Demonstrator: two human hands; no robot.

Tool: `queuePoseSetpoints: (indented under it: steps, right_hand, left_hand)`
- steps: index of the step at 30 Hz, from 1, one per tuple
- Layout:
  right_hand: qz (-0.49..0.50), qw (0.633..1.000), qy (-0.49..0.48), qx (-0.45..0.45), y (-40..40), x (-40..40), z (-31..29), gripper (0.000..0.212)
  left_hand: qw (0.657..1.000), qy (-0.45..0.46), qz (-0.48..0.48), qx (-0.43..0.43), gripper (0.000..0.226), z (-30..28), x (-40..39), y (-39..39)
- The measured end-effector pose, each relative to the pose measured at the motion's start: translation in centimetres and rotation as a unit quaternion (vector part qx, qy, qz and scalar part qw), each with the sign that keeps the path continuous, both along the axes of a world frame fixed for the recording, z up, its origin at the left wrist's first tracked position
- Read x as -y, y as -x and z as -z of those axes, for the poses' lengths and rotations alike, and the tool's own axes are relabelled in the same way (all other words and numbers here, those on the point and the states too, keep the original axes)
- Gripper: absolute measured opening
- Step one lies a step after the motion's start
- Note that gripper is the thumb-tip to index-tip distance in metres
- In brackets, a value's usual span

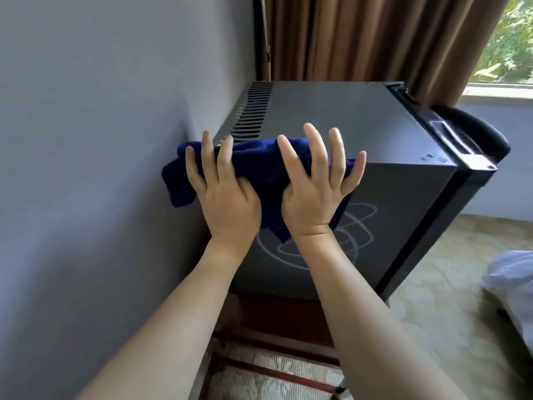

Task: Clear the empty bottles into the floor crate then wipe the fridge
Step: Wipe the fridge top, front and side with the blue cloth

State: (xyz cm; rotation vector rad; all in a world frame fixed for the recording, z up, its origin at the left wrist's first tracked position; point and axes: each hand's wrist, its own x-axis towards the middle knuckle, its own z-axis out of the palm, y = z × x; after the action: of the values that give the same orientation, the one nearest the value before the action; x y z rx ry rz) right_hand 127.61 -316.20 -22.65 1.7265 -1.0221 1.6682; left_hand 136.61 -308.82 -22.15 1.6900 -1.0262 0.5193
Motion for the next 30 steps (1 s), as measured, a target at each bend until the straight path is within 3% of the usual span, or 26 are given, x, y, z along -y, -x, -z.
queuePoseSetpoints:
  steps: [4, 9, 16, 21, 25, 30]
  right_hand:
    - [-0.001, 0.999, 0.049, -0.016, -0.3, 0.9, 1.4, 0.05]
    - [0.018, 0.997, 0.015, -0.071, -0.1, 0.6, 8.3, 0.049]
    - [0.011, 0.982, -0.064, -0.178, 2.0, -0.1, 26.4, 0.066]
    - [-0.051, 0.955, -0.157, -0.247, 3.9, -1.4, 35.7, 0.049]
    - [-0.044, 0.94, -0.146, -0.306, 4.9, -1.4, 38.9, 0.084]
    - [0.002, 0.939, -0.115, -0.323, 4.8, -1.2, 37.4, 0.074]
  left_hand:
    - [0.998, 0.057, -0.004, 0.035, 0.06, 2.8, 1.9, -0.8]
    - [0.995, 0.091, -0.007, 0.038, 0.066, 8.9, 3.0, -1.1]
    - [0.998, 0.019, -0.018, 0.056, 0.102, 26.4, 2.6, -0.9]
    - [0.996, -0.08, 0.001, 0.041, 0.098, 36.3, 1.2, -0.1]
    - [0.986, -0.168, 0.008, 0.009, 0.1, 39.6, 0.1, 0.9]
    - [0.987, -0.142, -0.014, -0.073, 0.117, 38.0, 0.7, 2.1]
